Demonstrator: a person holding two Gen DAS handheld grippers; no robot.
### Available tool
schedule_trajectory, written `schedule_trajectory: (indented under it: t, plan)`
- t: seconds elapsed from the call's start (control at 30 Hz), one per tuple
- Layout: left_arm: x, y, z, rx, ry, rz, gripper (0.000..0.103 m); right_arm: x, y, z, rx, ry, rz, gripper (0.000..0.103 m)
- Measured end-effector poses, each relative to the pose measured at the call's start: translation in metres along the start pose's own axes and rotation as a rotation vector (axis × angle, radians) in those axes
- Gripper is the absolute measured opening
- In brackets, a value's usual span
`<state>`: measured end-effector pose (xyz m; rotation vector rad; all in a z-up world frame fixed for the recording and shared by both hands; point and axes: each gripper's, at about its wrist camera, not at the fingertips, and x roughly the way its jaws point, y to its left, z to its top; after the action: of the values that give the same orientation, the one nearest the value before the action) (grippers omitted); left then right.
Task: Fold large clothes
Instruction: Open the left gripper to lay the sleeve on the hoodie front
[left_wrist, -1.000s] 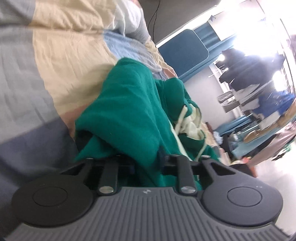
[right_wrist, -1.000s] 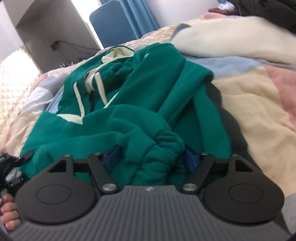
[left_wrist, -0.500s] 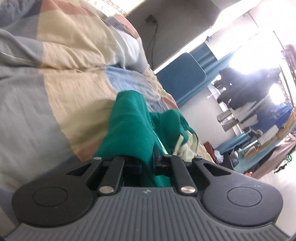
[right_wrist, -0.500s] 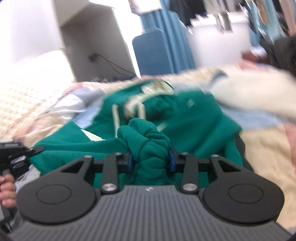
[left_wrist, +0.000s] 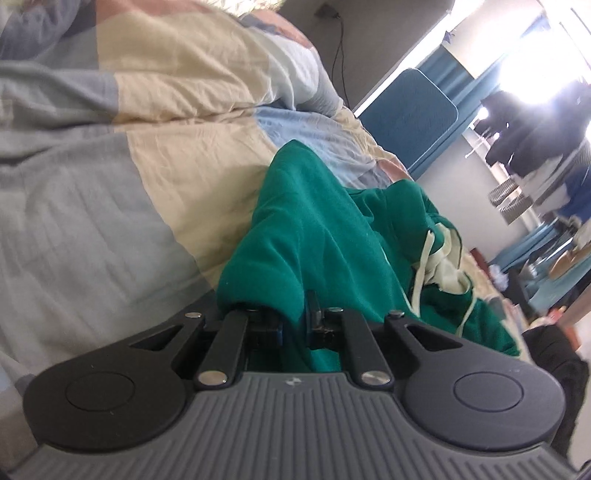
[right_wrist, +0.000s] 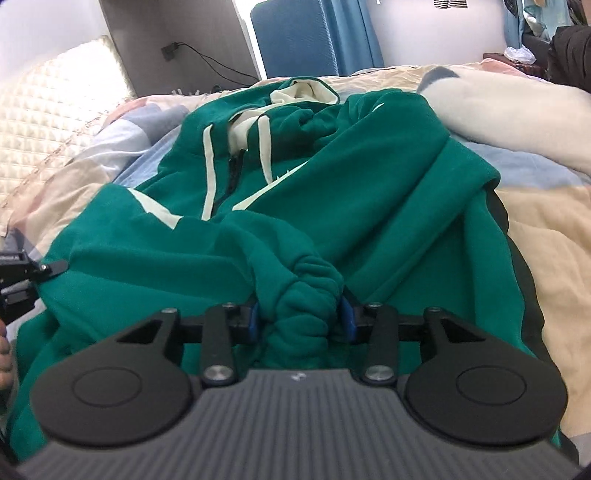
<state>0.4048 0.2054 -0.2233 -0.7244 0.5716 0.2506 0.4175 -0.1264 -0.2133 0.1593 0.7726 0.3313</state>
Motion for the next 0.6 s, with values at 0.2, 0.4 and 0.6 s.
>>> schedule_trajectory:
  t: [0.2,0.4,0.6]
  plan:
    - [-0.021,-0.011,-0.001,0.044,-0.027,0.033,0.037,-0.006,0.003,0.002,-0.018,-0.016,-0.025,0.054]
    - [-0.060,-0.025,-0.010,0.114,-0.077,0.037,0.057,-0.034,0.011,0.007,-0.074,-0.119,-0.088,0.064]
    - [-0.096,-0.046,-0.019,0.244,-0.198,0.006,0.061,-0.052,0.030,0.011,-0.126,-0.207,-0.048,0.064]
